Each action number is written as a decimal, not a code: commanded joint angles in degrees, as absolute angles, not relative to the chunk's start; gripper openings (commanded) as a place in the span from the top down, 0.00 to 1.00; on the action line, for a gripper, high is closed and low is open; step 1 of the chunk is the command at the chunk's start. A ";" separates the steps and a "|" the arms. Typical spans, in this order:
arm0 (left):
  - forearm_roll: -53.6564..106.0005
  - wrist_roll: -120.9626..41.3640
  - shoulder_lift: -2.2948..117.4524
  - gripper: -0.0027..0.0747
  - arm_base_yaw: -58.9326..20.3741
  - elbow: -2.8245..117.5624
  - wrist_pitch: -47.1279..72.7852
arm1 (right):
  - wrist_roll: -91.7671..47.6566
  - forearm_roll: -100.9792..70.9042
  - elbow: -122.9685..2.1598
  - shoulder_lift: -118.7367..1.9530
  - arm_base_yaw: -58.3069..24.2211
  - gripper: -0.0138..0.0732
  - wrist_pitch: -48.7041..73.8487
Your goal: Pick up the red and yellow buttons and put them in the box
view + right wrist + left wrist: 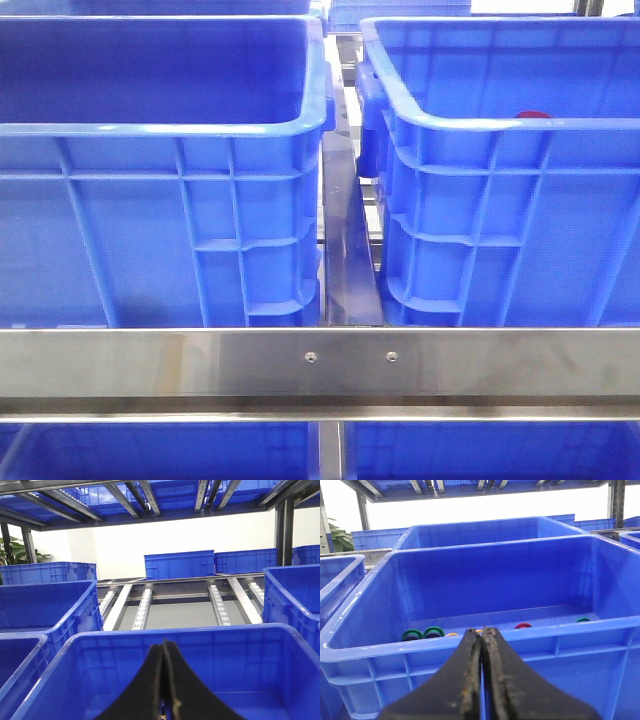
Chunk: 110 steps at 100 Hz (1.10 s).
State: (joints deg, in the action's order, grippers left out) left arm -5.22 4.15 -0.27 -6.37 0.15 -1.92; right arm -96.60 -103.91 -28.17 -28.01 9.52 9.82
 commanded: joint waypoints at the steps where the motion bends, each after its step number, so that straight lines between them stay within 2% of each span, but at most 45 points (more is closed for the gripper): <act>1: -4.72 4.13 -2.02 0.99 -6.26 -2.52 -6.60 | -96.96 -106.14 -29.76 -28.15 9.49 0.92 11.40; 110: -4.72 4.13 -2.02 0.99 -3.24 -2.52 -6.59 | -96.96 -106.14 -29.76 -28.15 9.49 0.92 11.40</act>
